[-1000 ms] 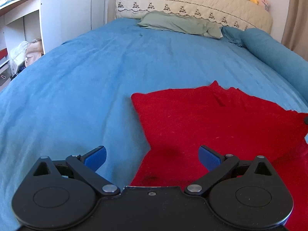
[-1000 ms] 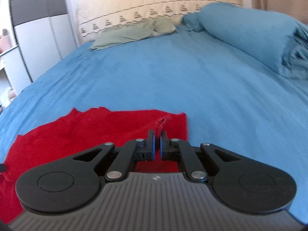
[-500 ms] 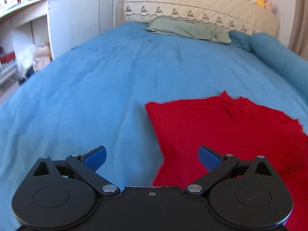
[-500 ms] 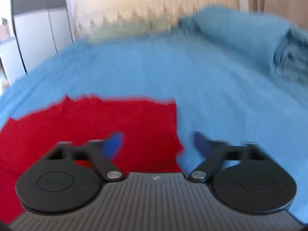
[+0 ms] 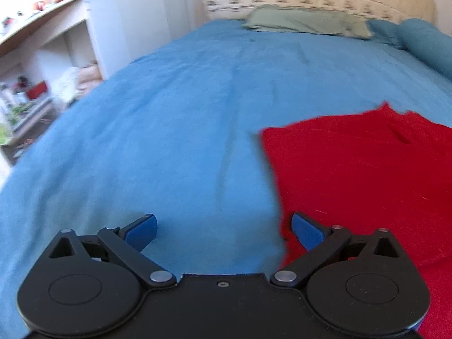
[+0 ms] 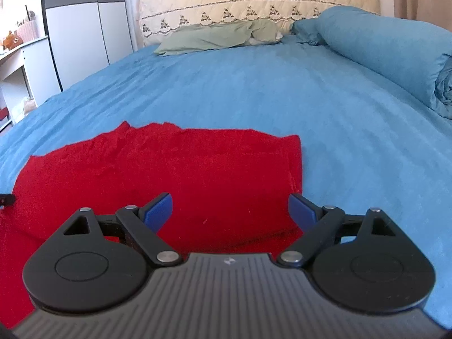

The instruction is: Fold small clothes

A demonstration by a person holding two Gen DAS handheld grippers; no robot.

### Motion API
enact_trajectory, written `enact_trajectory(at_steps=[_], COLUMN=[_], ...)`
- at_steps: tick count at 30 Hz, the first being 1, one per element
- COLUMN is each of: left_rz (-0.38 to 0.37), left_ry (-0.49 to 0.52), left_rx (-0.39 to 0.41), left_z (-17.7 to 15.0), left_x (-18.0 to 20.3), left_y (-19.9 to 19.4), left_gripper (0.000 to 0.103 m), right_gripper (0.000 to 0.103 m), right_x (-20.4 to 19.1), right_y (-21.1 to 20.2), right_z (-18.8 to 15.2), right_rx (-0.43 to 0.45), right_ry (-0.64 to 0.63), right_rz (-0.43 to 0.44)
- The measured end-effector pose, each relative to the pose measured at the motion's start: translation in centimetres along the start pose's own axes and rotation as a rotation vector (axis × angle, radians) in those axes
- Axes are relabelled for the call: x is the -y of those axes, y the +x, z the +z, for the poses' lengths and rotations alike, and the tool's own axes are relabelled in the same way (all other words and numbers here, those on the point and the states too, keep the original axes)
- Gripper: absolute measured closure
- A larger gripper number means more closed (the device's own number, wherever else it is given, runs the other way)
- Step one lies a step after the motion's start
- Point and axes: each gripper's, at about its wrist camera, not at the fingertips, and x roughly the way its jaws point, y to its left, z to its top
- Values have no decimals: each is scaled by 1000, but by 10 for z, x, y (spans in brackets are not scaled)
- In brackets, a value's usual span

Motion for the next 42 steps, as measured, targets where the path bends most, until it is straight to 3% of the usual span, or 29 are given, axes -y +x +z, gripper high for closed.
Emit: enact_trajectory(at_steps=[2, 3, 8, 11, 14, 20, 22, 26, 30, 35, 42], left_rz=[81, 56, -166, -329, -430, -359, -380, -315, -309, -312, -296], left_ry=[-31, -57, -38, 32, 60, 16, 7, 94, 56, 30, -35], left_rx=[-27, -16, 89, 102, 130, 42, 72, 78, 45, 204, 353], left_z=[6, 7, 22, 30, 29, 17, 10, 6, 15, 39, 57], left_x=[-5, -9, 8, 38, 62, 69, 66, 79, 77, 56, 13], left_y=[-1, -7, -50, -53, -47, -7, -7, -9, -16, -95, -237], left_gripper=[2, 5, 0, 0, 0, 0, 0, 0, 0, 0, 0], right_gripper=[0, 0, 0, 0, 0, 0, 0, 0, 0, 0, 0], right_x=[3, 4, 11, 9, 3, -9, -6, -4, -12, -7, -1], right_y=[-5, -8, -18, -17, -15, 0, 9, 14, 13, -29, -150], right_z=[-2, -1, 2, 2, -1, -9, -15, -21, -18, 7, 50], right_rx=[-2, -1, 20, 21, 19, -17, -31, -21, -32, 52, 223], right_ry=[-4, -3, -7, -16, -24, -30, -29, -29, -62, 2, -78], right_rz=[2, 7, 36, 60, 87, 142, 132, 153, 133, 152, 129])
